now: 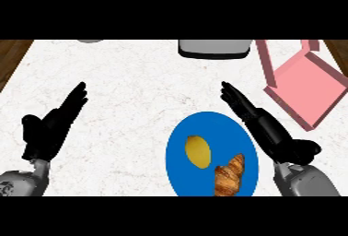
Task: Pick the lemon from the plate and place it in the cardboard box
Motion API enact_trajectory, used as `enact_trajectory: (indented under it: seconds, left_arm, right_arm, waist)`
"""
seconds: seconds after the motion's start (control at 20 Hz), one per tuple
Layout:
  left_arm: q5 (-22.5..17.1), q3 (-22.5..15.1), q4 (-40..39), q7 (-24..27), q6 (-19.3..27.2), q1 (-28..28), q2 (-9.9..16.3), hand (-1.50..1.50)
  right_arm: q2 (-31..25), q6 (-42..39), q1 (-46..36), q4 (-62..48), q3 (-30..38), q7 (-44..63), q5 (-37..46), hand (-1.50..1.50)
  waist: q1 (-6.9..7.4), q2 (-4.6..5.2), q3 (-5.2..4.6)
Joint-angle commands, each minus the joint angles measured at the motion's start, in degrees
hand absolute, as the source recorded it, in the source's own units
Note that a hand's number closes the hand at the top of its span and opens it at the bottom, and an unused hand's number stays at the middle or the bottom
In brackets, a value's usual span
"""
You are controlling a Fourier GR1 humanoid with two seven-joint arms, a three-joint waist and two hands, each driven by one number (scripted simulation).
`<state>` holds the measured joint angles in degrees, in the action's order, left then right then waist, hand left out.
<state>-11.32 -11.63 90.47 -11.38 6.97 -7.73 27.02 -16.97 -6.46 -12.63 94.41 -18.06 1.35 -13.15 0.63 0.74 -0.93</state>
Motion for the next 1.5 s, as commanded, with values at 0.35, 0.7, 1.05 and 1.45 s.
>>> enact_trajectory:
  seconds: [0.35, 0.7, 1.05, 1.45]
  left_arm:
    - [8.18, 6.02, -8.2, 1.8, 5.03, 2.61, 6.62, 0.0]
    - [11.43, 7.8, -13.49, 6.84, 8.94, 1.92, 4.64, 0.0]
    - [11.74, 8.76, -16.42, 8.29, 7.74, 0.06, 3.76, 0.0]
    - [14.13, 7.39, -11.89, 5.01, 9.79, 2.26, 2.6, 0.0]
  right_arm:
    - [-15.46, -10.3, -14.75, 2.85, -5.79, -9.07, 22.65, -1.5]
    - [-8.86, -11.86, -4.29, -20.34, -4.78, -43.35, 16.72, -1.5]
    - [-11.3, -5.76, -17.08, -30.99, -4.7, -52.07, 31.87, -1.5]
    - [-14.21, -11.79, -24.74, -24.45, -13.83, -35.93, 45.86, -1.5]
  waist:
    - [2.12, -3.46, 0.08]
    - [0.76, 0.07, 1.1]
    - [0.69, -0.36, 0.97]
    - [0.14, -0.97, 0.91]
